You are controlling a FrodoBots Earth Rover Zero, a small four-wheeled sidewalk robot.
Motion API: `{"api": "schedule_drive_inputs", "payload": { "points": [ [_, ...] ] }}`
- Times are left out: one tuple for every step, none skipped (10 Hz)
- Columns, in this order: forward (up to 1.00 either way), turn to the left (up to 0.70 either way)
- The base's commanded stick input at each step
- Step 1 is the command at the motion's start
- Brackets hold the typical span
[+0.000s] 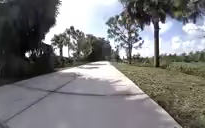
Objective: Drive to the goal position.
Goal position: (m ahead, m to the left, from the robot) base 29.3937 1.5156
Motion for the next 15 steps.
{"api": "schedule_drive_inputs", "payload": {
  "points": [
    [0.84,0.00],
    [0.84,0.00],
    [0.85,0.00],
    [0.85,0.00],
    [0.84,0.00],
    [0.85,0.00],
    [0.85,0.00],
    [0.85,0.00],
    [0.85,0.00],
    [0.85,0.00],
    [0.85,0.00],
    [0.85,0.00],
    [0.85,0.00],
    [0.85,0.00],
    [0.85,0.00]
  ]
}}
